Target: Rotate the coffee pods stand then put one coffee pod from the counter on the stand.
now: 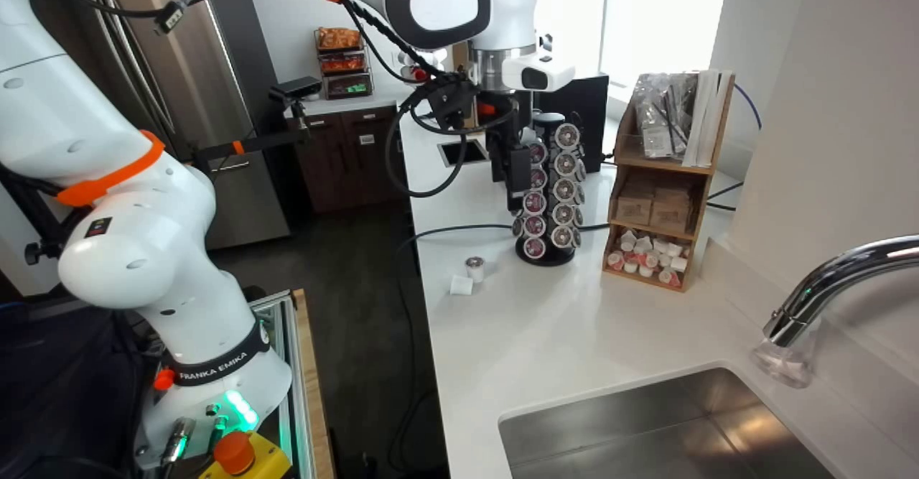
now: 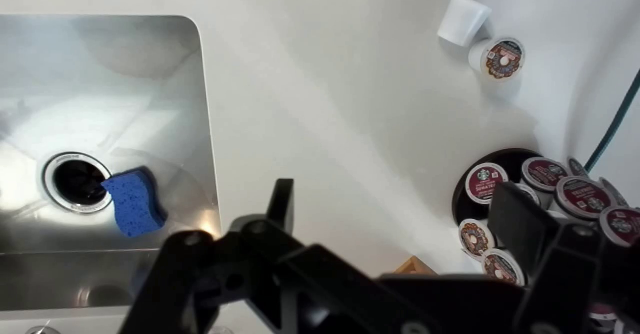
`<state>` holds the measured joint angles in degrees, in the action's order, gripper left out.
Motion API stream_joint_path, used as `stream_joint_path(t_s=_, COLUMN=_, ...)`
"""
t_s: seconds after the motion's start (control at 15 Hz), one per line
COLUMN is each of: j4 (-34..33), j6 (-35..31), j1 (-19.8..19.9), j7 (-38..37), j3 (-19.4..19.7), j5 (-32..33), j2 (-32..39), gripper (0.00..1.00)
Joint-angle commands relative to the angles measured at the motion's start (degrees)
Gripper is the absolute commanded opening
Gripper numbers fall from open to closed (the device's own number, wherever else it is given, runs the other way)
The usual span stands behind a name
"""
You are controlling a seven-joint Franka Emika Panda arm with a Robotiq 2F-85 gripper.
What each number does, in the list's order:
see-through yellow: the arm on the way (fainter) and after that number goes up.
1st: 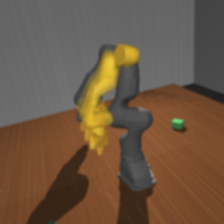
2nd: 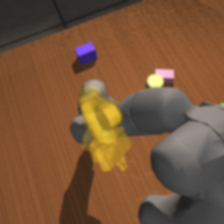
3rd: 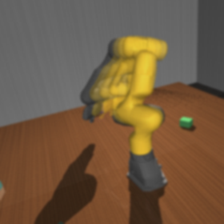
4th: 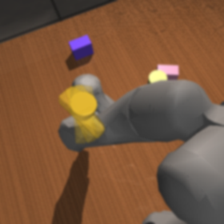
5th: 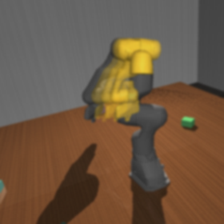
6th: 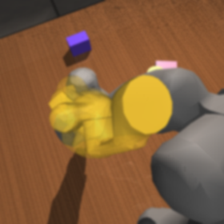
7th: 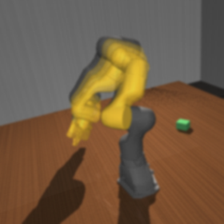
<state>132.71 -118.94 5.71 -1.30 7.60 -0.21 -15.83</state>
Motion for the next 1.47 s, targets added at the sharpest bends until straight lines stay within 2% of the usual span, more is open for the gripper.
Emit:
stream_joint_path(t_s=0.0, j4=-0.1, j6=0.13, j1=0.42, j7=0.12, j3=-0.38, j5=-0.13, j2=0.03, gripper=1.0)
stream_joint_path(t_s=1.2, j4=-0.1, j6=0.13, j1=0.42, j7=0.12, j3=-0.38, j5=-0.13, j2=0.03, gripper=1.0)
stream_joint_path(t_s=1.4, j4=-1.42, j6=-1.19, j1=-0.44, j7=0.81, j3=-1.5, j5=0.77, j2=0.17, gripper=1.0)
